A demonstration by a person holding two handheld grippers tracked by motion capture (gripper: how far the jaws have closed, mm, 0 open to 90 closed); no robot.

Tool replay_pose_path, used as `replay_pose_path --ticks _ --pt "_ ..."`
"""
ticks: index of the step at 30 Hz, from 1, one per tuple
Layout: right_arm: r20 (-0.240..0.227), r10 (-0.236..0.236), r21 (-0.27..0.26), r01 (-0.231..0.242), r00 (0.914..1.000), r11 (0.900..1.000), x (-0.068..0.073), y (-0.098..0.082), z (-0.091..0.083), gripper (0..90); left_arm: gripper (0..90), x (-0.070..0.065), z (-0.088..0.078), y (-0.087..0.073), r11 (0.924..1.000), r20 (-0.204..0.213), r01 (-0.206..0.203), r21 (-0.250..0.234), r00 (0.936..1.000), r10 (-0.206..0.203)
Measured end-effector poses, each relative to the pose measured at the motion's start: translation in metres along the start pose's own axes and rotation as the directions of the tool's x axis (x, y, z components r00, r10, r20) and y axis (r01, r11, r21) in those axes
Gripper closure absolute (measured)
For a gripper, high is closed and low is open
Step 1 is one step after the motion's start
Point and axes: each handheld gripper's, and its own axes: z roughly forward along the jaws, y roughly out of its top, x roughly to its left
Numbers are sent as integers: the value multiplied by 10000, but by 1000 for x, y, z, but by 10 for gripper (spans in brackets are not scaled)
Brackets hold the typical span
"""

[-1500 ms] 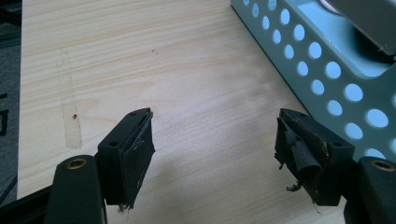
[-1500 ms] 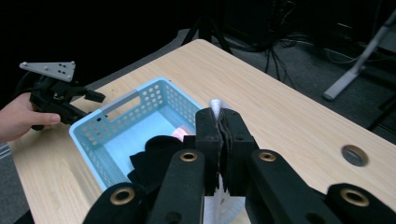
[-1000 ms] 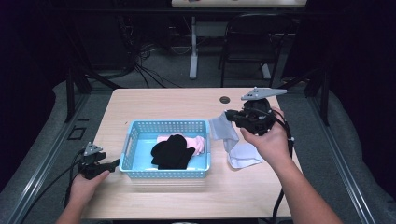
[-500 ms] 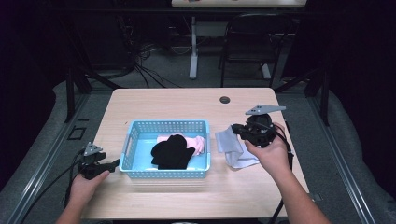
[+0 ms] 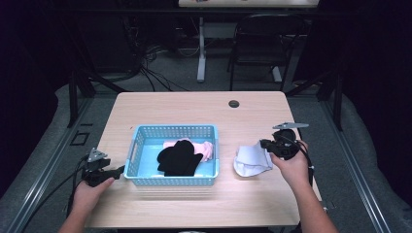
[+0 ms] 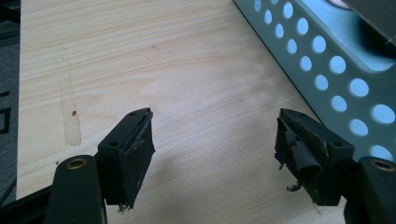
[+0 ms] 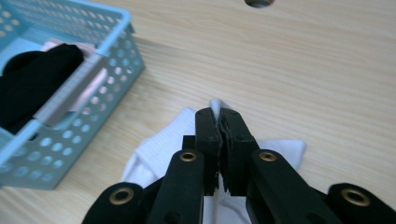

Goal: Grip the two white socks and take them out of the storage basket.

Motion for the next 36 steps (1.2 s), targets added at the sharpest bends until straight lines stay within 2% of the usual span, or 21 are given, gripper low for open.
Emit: replay_pose_path --ticks 4,7,10,15,17,20,24,31,36 --pt "234 470 169 -474 9986 9987 -17 -7 9 864 278 0 0 0 10000 -6 4 9 10000 -4" --pt "295 733 202 -739 9969 9971 -21 -10 12 856 277 0 0 0 10000 -7 18 11 10000 -18" --pt "277 974 191 -980 9949 9950 -25 -13 15 794 278 0 0 0 10000 -5 -1 33 10000 1" --pt "388 1097 80 -1101 9932 9939 -26 -14 15 708 278 0 0 0 10000 -4 0 42 10000 0" --pt "410 984 61 -988 9943 9951 -25 -14 14 691 278 0 0 0 10000 -5 0 42 10000 0" --pt "406 897 3 -898 9951 9960 -20 -15 13 662 277 0 0 0 10000 -3 0 39 10000 0" --pt "472 527 -31 -526 9975 9986 -9 -16 11 627 278 0 0 -1 10000 -1 7 43 10000 -7" --pt "189 -142 15 142 9997 9999 17 -23 9 606 278 0 0 -1 10000 -1 4 45 10000 -4" --pt "17 -282 -63 282 9996 9996 29 -27 10 606 278 0 0 0 10000 6 28 19 10000 -28"
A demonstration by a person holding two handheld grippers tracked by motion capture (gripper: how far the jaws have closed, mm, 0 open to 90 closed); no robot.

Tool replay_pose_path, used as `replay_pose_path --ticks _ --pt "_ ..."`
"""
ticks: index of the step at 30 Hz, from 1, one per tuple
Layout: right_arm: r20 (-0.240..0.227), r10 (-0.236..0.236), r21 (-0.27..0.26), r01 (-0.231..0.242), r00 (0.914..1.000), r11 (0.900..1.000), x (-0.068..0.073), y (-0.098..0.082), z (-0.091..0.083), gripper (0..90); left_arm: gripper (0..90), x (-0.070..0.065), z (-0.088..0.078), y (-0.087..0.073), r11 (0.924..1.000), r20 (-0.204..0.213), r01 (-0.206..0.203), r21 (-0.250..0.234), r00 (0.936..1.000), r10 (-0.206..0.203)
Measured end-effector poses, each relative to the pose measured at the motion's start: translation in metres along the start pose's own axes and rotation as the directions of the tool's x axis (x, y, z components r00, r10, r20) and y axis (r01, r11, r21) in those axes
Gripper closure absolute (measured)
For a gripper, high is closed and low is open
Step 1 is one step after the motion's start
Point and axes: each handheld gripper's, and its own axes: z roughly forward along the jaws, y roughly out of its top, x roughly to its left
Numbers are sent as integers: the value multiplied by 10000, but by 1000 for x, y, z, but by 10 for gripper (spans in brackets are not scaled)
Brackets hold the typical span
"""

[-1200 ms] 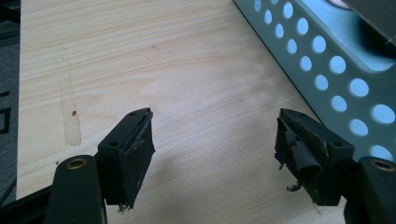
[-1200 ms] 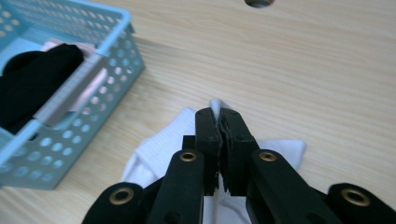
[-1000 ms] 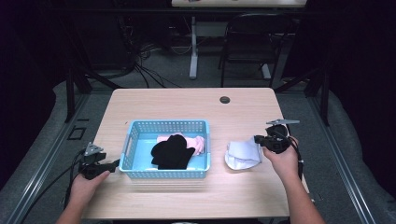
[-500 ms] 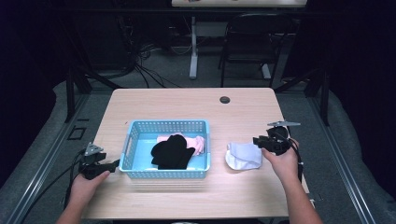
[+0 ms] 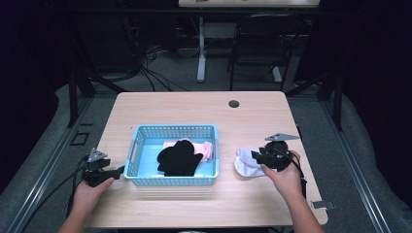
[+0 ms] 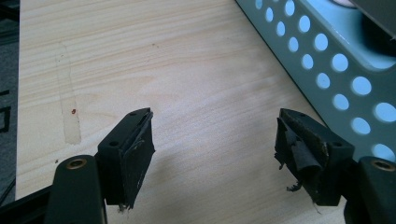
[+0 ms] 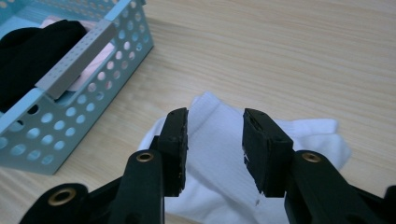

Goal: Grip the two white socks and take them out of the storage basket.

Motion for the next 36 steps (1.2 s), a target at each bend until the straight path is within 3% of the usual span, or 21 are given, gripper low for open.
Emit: replay_pose_path --ticks 7,23,36 --pt "-297 -314 45 316 9991 9995 18 -10 6 601 277 0 0 0 10000 -1 -2 -13 10000 2" --pt "-654 -952 36 956 9933 9954 35 -26 21 582 278 0 0 0 10000 3 -1 -20 10000 1" --pt "-971 -1151 9 1157 9886 9933 49 -37 34 573 278 0 0 0 10000 45 -20 -30 10000 20"
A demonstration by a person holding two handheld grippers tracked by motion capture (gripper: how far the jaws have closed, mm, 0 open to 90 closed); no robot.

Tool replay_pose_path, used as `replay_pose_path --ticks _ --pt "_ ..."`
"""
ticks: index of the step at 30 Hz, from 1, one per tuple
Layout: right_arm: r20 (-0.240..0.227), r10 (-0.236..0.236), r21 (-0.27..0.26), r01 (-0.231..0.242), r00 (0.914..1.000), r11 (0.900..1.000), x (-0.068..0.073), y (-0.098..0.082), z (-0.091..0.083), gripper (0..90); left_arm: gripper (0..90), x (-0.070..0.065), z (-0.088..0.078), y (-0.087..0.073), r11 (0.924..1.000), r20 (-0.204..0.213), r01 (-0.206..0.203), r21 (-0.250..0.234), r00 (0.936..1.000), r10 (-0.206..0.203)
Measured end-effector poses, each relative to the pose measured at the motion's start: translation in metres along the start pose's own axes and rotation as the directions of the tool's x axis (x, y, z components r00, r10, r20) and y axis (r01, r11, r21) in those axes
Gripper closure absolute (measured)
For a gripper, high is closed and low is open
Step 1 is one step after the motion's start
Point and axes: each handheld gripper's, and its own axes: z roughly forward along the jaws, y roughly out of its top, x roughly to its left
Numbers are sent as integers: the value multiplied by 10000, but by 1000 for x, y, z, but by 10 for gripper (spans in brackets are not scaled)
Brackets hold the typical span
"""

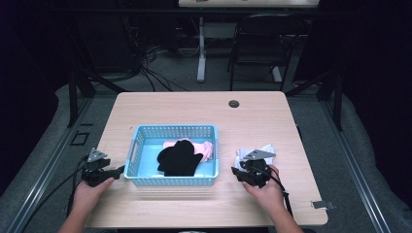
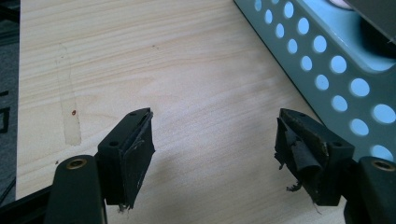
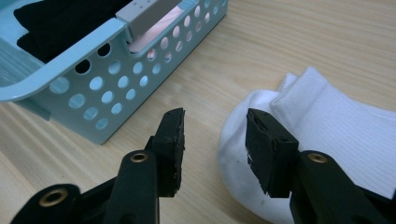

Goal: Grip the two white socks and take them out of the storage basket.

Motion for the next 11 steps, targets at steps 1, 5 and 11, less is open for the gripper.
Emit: replay_pose_path --ticks 1,5,11 --pt "-13 -35 13 35 10000 10000 1 -1 1 573 278 0 0 0 10000 4 0 -4 10000 0" --pt "-24 -171 94 171 9999 9998 6 -2 6 572 278 0 0 0 10000 11 0 -13 10000 0" --pt "-5 -346 -82 346 9994 9994 9 -1 6 556 278 0 0 0 10000 11 23 -24 10000 -23"
